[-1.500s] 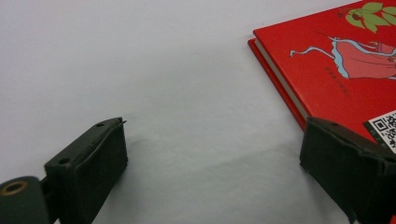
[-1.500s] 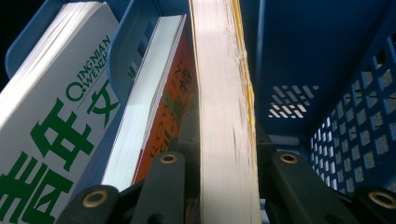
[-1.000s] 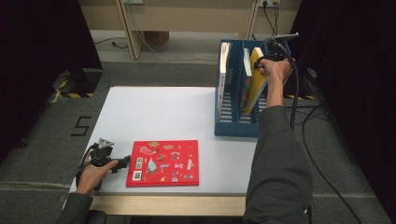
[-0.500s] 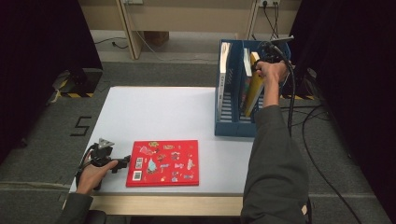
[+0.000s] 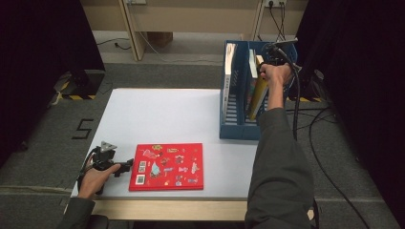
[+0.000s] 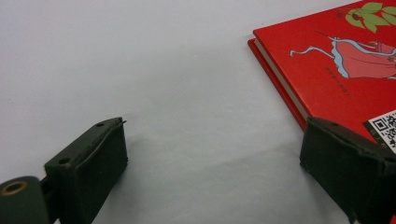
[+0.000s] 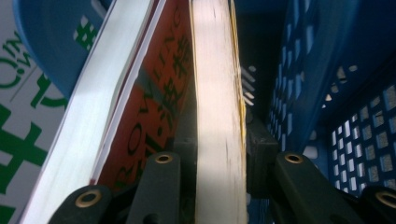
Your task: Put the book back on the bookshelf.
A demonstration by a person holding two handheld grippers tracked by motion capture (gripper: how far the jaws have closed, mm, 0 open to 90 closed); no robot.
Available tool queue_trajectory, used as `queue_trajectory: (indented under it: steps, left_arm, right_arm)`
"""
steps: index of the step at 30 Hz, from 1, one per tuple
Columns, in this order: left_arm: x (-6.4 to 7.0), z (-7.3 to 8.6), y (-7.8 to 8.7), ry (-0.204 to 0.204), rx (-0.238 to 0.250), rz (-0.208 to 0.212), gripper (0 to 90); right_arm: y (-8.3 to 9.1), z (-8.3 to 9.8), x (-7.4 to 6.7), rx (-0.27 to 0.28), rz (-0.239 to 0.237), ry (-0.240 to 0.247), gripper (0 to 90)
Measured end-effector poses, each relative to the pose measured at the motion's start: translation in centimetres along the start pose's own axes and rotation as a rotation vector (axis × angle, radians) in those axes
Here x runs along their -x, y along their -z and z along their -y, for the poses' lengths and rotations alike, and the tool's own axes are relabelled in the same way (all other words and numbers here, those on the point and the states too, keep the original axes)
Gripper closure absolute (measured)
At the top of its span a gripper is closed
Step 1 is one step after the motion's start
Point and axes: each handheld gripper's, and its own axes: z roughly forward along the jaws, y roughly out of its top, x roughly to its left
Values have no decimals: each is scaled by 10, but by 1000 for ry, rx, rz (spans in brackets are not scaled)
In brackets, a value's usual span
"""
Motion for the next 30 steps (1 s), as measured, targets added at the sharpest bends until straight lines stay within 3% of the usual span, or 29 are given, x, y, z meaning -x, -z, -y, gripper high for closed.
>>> queue_trajectory:
  steps: [6, 10, 17, 23, 30]
  left_arm:
    - [0, 0, 0, -1, -1, 0, 64]
    - [0, 0, 0, 0, 0, 0, 65]
    - [0, 0, 0, 3, 1, -1, 64]
    - [0, 0, 0, 2, 1, -1, 64]
    - [0, 0, 0, 1, -2, -1, 64]
  right_arm:
    - [3, 2, 3, 1, -33, -5, 673]
    - [13, 3, 4, 6, -81, 14, 620]
    - [31, 10, 11, 22, -113, 41, 523]
    - [41, 18, 16, 51, -127, 52, 487]
    - [55, 26, 15, 67, -167, 110, 485]
